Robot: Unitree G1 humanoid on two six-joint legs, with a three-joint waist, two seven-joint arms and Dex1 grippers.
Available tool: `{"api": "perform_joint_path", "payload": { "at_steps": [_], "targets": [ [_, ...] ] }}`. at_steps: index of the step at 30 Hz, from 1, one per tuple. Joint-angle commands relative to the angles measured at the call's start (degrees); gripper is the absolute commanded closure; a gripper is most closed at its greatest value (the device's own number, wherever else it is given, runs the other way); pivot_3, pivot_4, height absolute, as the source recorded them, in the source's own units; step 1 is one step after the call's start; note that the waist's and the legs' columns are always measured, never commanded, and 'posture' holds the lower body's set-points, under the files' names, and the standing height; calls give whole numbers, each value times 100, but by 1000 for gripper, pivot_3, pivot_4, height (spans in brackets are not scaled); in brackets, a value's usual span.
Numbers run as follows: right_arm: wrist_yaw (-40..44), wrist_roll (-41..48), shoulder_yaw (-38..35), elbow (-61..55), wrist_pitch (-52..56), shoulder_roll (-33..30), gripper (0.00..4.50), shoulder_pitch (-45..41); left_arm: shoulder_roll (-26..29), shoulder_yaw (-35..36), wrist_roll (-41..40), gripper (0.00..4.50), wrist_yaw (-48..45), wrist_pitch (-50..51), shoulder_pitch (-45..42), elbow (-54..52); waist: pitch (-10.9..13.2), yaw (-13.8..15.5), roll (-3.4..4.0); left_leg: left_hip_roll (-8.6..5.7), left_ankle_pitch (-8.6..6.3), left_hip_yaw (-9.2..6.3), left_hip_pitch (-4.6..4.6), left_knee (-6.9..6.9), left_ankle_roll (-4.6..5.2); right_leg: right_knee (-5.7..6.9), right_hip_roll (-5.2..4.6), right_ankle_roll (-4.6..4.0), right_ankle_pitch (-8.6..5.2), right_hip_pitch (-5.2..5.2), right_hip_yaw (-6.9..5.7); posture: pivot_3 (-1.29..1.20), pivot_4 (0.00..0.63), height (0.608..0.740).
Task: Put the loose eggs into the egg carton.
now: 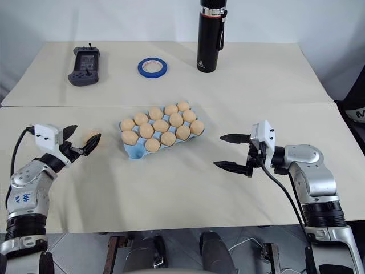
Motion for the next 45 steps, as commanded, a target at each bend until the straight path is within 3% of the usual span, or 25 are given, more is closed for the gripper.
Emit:
{"api": "perform_joint_path", "payload": {
  "at_steps": [1, 5, 10, 14, 16, 22, 33, 42, 45],
  "targets": [
    [-20, 73, -101, -195, 12, -61, 0, 13, 52, -162, 95, 29, -168, -42, -148, 334, 0, 3, 0, 0, 1, 0, -1, 1, -1, 4, 0, 0, 0, -5, 1, 0, 150, 740],
    [-42, 78, -106, -227, 35, -78, 0, 18, 81, -256, 180, 907, -249, -216, -351, 814, 0, 16, 0, 0, 3, 2, -4, 17, 1, 26, -1, -1, 0, -16, 8, 0, 150, 740],
    [-46, 55, -96, -204, 55, -79, 0, -27, 69, -253, 179, 2500, -295, -422, -407, 977, 0, 17, 0, -1, 7, -4, -4, 24, 7, 37, -11, -2, 0, -22, 11, 0, 150, 740],
    [-37, 27, -96, -153, 44, -87, 0, -77, 149, -319, 225, 2808, -394, -531, -399, 747, 0, 16, 0, -2, 9, -5, -4, 25, 10, 43, -15, -2, 0, -27, 11, 0, 150, 740],
    [-24, 24, -102, -146, 41, -100, 0, -81, 159, -418, 171, 2808, -576, -516, -431, 315, 0, 18, -1, -2, 9, -5, -6, 25, 10, 44, -15, -2, 0, -29, 11, 0, 150, 740],
    [-53, 35, -116, -202, 34, -84, 0, -69, 43, -1126, -457, 2809, -1339, 798, -603, -1559, 0, 116, -1, -3, 7, 9, -20, 27, 8, 43, -11, 1, 1, -34, 2, 0, 150, 740],
    [-181, 168, -341, -627, 51, -135, 0, 384, 274, -1450, -434, 2809, -2216, 1001, -543, -1636, 1, 144, 0, 6, 11, 5, -15, 37, 0, 42, 1, -1, 0, -35, 15, 0, 150, 740],
    [-312, 186, -413, -782, 73, -150, 0, 577, 321, -1371, -613, 39, -2344, 1244, -612, -1848, 1, 147, 0, 7, 6, -3, -17, 48, 7, 43, -2, -1, 0, -33, 20, 0, 150, 740],
    [-311, 175, -403, -735, 56, -144, 0, 533, 231, -1229, -746, 39, -2213, 1311, -738, -1844, 1, 154, 0, 6, 6, -4, -17, 48, 7, 43, -2, -1, 0, -33, 19, 0, 150, 740]
  ]
}}
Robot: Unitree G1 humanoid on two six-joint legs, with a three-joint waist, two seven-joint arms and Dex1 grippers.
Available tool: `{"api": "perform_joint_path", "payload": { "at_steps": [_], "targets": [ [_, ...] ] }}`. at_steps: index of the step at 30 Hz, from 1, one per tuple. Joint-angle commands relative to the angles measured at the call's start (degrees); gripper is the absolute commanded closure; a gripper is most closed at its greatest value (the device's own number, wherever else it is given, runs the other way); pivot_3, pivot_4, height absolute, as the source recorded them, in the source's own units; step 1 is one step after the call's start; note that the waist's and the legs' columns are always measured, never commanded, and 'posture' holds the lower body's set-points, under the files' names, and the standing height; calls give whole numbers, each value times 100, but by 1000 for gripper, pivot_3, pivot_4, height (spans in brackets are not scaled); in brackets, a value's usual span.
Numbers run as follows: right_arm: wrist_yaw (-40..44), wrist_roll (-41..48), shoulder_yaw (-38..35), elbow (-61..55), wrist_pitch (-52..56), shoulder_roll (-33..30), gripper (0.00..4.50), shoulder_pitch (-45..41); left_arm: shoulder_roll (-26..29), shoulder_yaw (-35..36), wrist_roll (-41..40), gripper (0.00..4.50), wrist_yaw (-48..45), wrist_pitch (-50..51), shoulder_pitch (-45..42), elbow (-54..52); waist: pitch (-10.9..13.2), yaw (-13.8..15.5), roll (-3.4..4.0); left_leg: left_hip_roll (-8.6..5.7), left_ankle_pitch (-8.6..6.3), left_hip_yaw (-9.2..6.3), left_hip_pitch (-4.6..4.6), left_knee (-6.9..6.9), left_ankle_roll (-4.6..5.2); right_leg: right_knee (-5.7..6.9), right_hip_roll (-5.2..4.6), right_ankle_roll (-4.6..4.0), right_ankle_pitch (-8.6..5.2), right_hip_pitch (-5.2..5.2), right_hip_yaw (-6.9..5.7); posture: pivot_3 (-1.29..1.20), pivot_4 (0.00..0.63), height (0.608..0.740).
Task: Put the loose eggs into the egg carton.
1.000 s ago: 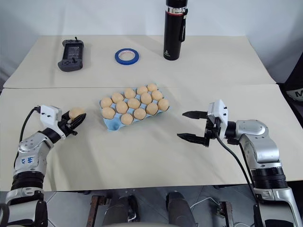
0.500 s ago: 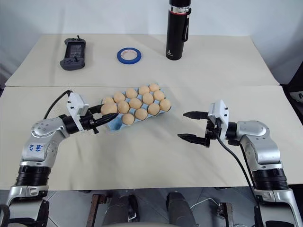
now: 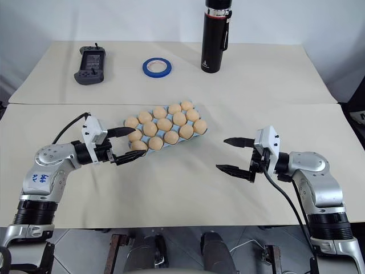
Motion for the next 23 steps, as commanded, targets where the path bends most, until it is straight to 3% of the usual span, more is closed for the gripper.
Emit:
{"api": "perform_joint_path", "payload": {
  "at_steps": [1, 5, 11, 16, 23],
  "targets": [
    [-8, 97, -138, -144, -46, -86, 0, -50, -43, 299, -255, 39, 130, 41, -232, -171, 0, 3, 0, 0, 0, 0, 0, 1, 0, 0, 0, 0, 0, 0, 0, 0, 150, 740],
    [17, 75, -113, -49, -73, -76, 0, -151, -69, 675, -419, 39, 469, 0, -253, -403, 0, -18, 0, 1, 0, 0, 0, 3, 0, 1, 0, 0, 0, 0, 2, 0, 150, 740],
    [154, 25, -26, 173, -157, -61, 0, -325, 329, 1277, -1359, 39, 400, 1354, 447, -1223, 0, -35, 0, 2, -1, 1, 2, 2, 0, 3, 2, 2, 1, -2, 9, 0, 150, 740],
    [373, -58, 174, 458, -270, 26, 0, -617, 722, 1613, -1421, 39, -63, 1225, 1524, -1719, 0, -79, 1, 5, -3, 2, 4, 0, -3, 2, 4, 1, 0, -4, 10, 0, 150, 740],
    [508, -135, 332, 728, -371, 124, 0, -857, 898, 1957, -1344, 39, -22, 1052, 1911, -1697, 1, -92, -1, -6, -7, -6, 4, -6, 3, -4, -20, -9, -4, 2, -4, 0, 150, 740]
  ]
}}
